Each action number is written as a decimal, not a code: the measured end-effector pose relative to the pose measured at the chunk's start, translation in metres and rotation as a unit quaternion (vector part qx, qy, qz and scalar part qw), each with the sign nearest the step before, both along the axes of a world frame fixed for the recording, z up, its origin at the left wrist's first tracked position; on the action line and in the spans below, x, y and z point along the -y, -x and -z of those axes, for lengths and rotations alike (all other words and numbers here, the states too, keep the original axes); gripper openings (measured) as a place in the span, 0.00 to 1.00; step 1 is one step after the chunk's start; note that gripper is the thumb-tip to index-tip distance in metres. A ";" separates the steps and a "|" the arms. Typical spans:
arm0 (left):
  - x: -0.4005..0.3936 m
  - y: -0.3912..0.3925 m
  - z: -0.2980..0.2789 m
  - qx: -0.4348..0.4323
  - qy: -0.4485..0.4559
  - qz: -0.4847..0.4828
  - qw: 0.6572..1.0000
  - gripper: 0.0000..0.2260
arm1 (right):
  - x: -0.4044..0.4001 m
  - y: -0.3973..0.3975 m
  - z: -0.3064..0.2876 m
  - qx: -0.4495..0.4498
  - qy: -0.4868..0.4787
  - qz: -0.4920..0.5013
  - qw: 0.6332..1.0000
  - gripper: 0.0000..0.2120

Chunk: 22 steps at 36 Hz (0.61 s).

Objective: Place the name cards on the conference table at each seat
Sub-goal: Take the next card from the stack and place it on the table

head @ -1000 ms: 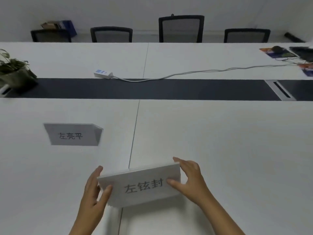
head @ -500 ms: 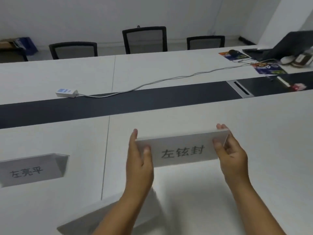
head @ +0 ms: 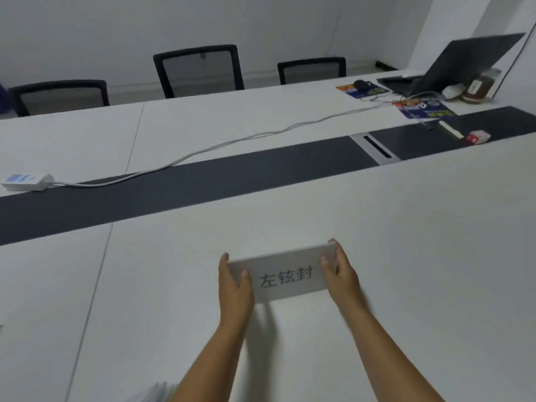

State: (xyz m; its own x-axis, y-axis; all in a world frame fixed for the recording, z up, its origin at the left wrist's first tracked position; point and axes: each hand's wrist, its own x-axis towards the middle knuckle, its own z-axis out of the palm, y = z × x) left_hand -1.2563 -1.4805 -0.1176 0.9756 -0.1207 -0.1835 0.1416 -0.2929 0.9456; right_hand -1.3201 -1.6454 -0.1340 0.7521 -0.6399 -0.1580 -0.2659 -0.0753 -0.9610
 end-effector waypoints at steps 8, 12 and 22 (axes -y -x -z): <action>-0.018 0.022 0.035 0.002 -0.133 -0.060 0.989 0.28 | -0.004 0.025 0.033 -0.063 0.133 0.109 0.983 0.21; -0.018 0.032 0.048 0.099 -0.199 -0.043 0.974 0.10 | -0.009 0.027 0.048 -0.086 0.237 0.102 0.962 0.21; -0.011 0.020 0.044 0.094 -0.178 -0.107 0.974 0.05 | 0.000 0.018 0.051 -0.076 0.237 0.143 0.958 0.10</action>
State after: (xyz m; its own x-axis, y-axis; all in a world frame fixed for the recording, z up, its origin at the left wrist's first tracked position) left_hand -1.2768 -1.4696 -0.1618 0.9917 0.1282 0.0071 0.0704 -0.5897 0.8045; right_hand -1.3379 -1.6457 -0.1853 0.5262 -0.8434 0.1087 -0.4743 -0.3972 -0.7856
